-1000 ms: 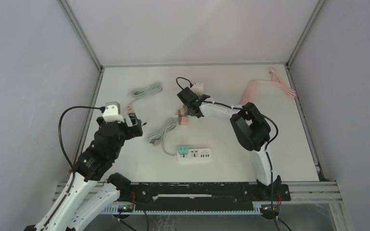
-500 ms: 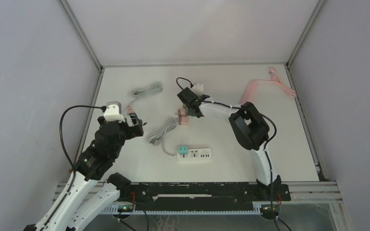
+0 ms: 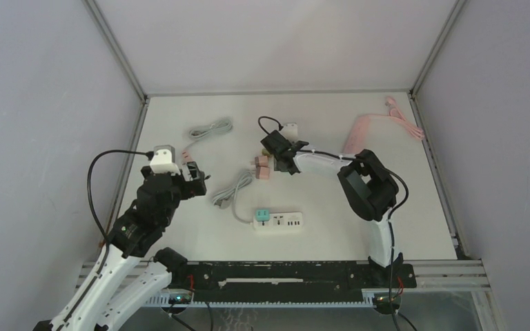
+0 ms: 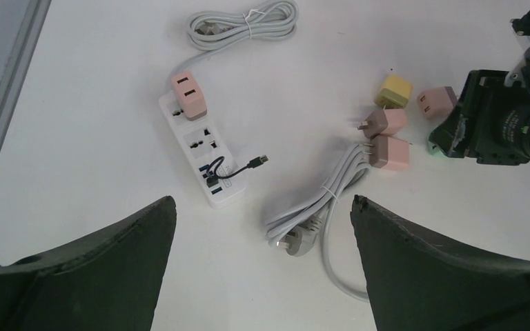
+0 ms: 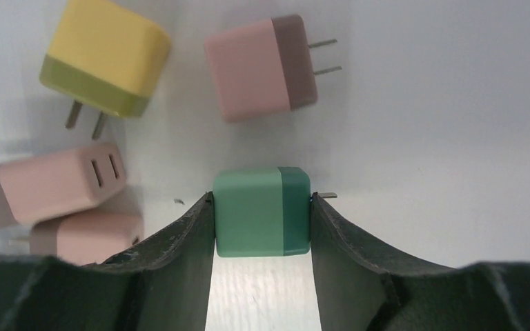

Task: Insert the plug
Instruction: Pick up the plug from the center of the board.

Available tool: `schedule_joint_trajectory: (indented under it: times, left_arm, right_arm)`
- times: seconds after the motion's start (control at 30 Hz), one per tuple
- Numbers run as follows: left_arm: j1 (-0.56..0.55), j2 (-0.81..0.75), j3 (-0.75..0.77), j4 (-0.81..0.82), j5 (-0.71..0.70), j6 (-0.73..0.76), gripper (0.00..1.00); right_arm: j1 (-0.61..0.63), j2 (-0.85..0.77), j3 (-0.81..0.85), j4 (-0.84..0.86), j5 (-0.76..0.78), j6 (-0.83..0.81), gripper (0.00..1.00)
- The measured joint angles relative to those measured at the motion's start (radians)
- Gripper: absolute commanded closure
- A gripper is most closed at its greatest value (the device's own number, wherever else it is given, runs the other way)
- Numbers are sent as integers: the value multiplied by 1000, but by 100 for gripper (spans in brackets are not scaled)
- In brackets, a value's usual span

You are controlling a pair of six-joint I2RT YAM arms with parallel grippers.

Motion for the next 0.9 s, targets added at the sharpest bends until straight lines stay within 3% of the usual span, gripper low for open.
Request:
schedule_joint_trajectory:
  times: [0.37,0.9]
  left_arm:
    - [0,21,0,-8,103,-97,0]
    - [1,49,0,1,286,-304,1]
  right_arm:
    - [41,-300,-217,91,-53,-147,58]
    - [189,-607,-447,195,-208,-451,58]
